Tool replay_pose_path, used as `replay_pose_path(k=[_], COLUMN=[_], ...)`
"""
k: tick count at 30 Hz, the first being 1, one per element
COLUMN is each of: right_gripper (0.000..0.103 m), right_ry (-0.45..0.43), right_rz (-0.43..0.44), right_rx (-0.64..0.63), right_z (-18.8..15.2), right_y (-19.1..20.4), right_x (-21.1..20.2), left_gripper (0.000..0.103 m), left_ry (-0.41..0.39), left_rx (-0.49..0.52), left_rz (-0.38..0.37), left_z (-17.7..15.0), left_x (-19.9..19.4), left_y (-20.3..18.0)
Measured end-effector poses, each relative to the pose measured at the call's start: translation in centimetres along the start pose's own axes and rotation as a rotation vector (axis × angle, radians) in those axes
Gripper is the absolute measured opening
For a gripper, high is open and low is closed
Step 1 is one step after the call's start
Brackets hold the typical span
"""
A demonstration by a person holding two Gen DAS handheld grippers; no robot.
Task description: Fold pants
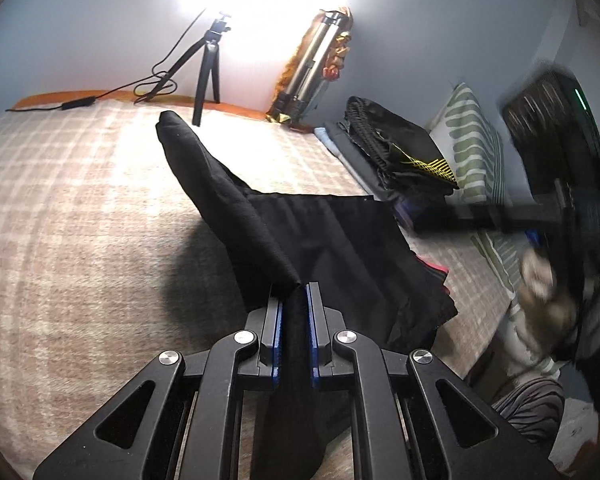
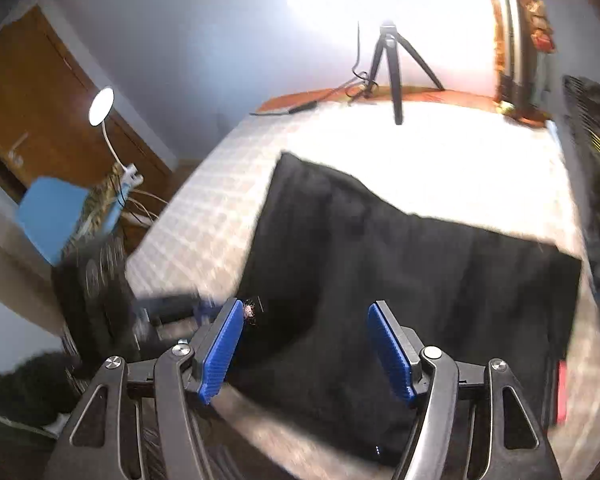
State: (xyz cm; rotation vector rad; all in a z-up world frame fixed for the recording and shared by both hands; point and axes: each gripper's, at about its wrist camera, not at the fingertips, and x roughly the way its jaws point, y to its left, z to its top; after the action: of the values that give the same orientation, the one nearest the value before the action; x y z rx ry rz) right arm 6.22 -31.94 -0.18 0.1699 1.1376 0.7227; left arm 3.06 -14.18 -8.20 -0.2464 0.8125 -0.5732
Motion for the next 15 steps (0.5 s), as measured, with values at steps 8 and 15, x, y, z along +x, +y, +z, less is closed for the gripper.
replay_pose_path(k=[8,15], right_gripper=[0.068,0.049], right_ry=[0.114,0.266], right_rz=[-0.042,-0.194], right_rx=[-0.082,-0.154], right_z=[7.0,8.6], right_y=[3.8,5.8], right_x=[6.3,11.9], left_gripper=[0.008,0.008], left_ry=[-0.008,-0.009], left_rx=[0.027,0.031], left_rz=[0.005,0.002], left_z=[0.3,0.3], left_x=[0.1,0.0], left_y=[-0.7,-1.0])
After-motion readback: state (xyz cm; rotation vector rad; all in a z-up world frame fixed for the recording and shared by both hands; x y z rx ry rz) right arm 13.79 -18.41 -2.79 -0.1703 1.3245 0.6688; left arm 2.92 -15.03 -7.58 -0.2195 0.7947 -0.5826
